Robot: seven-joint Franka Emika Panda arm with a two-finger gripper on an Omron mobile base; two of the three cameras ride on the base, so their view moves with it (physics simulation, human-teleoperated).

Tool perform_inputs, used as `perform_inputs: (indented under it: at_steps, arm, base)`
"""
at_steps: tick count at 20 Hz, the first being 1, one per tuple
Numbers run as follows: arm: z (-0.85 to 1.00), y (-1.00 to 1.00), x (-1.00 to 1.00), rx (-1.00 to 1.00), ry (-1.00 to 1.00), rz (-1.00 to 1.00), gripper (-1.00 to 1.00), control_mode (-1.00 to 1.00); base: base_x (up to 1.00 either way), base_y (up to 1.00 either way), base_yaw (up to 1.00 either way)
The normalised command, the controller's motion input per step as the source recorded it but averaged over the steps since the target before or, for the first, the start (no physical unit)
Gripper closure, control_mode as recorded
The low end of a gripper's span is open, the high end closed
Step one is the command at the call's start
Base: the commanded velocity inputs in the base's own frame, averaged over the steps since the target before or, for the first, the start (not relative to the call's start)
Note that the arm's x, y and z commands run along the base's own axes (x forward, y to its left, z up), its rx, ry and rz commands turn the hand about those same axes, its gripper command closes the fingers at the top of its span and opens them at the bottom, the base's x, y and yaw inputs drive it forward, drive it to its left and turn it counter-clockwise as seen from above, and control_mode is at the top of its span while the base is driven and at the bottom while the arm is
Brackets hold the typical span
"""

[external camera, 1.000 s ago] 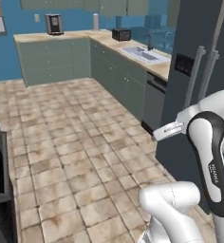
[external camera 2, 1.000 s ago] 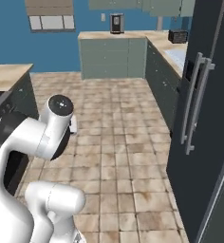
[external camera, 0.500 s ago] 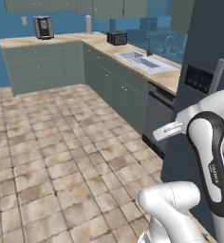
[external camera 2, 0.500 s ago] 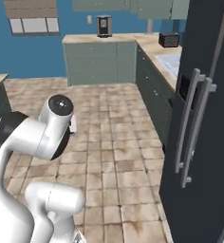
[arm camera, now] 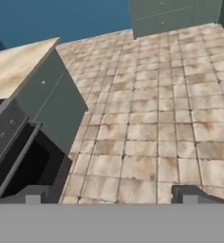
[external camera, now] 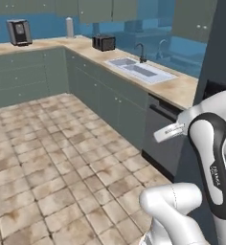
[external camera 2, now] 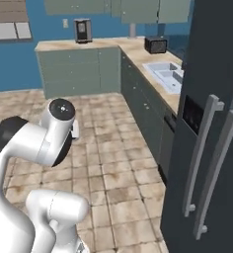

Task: Pick up the bowls from the cabinet and place each bowl in front of a stool on the dining counter.

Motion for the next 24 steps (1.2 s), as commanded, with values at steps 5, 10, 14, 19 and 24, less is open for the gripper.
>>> perform_inputs:
  at_steps: [5,10,14,19,24]
  arm:
    - [0.00,0.00,0.00,0.00,0.00,0.00,-1.00,1.00]
    - [0.00,0.00,0.00,0.00,0.00,0.00,-1.00,1.00]
    - [0.00,0.00,0.00,0.00,0.00,0.00,-1.00,1.00]
    - [0.00,0.00,0.00,0.00,0.00,0.00,-1.00,1.00]
    - [0.00,0.00,0.00,0.00,0.00,0.00,-1.00,1.00]
  base:
    - [1.00,0.00,-0.30]
    - [0.80,0.00,-0.29]
    - [0.66,0.00,-0.28]
    - [0.61,0.00,-0.28]
    - [0.53,0.00,-0.28]
